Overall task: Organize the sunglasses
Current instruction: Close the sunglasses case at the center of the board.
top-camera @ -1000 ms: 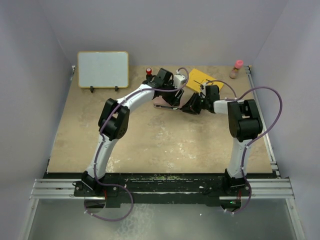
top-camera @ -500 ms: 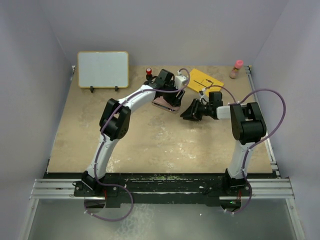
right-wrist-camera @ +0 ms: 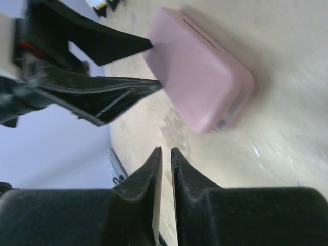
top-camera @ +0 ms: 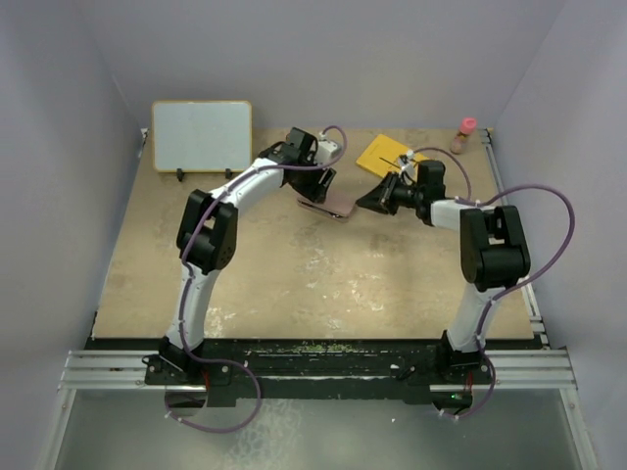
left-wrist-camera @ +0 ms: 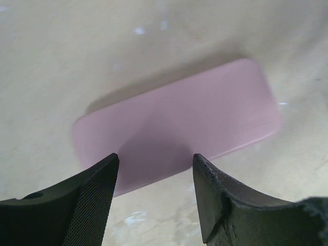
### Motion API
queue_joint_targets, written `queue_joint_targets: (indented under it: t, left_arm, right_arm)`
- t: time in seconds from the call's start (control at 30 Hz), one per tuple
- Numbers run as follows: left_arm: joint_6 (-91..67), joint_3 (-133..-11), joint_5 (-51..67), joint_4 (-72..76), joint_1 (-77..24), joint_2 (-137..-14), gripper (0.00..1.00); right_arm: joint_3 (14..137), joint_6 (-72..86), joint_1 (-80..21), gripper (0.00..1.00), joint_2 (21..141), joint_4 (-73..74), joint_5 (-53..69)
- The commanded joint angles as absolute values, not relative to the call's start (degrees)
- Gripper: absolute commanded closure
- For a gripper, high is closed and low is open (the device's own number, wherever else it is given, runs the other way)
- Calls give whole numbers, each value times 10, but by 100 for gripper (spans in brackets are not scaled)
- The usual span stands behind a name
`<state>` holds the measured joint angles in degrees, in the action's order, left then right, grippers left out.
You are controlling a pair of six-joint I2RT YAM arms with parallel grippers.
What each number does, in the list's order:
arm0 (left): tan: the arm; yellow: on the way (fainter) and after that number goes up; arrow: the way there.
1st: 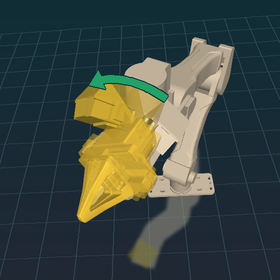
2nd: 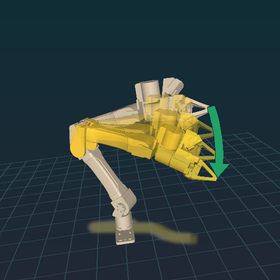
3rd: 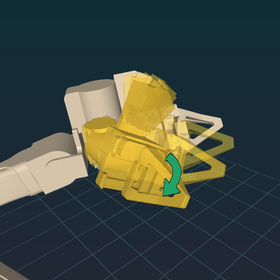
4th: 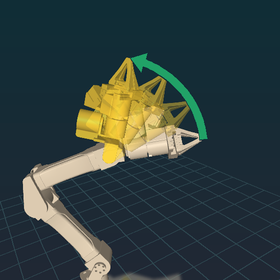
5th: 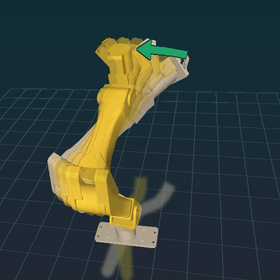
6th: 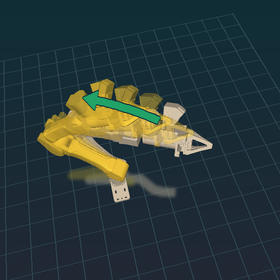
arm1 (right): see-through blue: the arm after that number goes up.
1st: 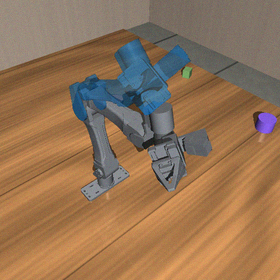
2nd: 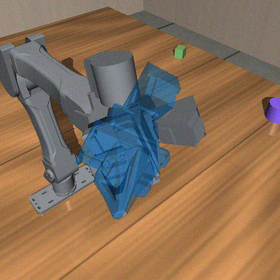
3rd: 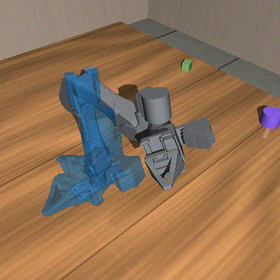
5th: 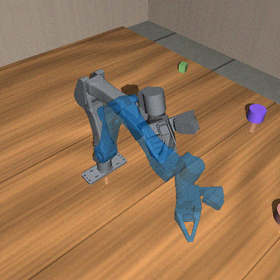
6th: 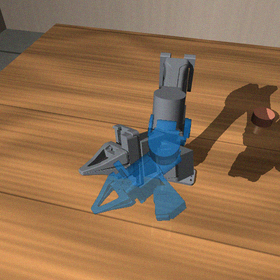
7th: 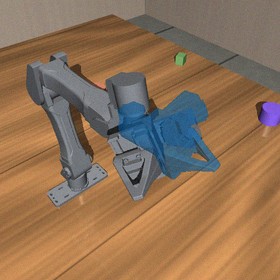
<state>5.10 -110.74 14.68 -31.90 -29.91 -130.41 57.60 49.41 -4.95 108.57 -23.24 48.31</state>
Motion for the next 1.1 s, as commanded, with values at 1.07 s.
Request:
queue_joint_targets:
  t: [1.07]
  left_arm:
    - [73, -1097, 151, -372, -260, -1278, 35]
  right_arm:
    - [665, 450, -127, 62, 1169, -123, 396]
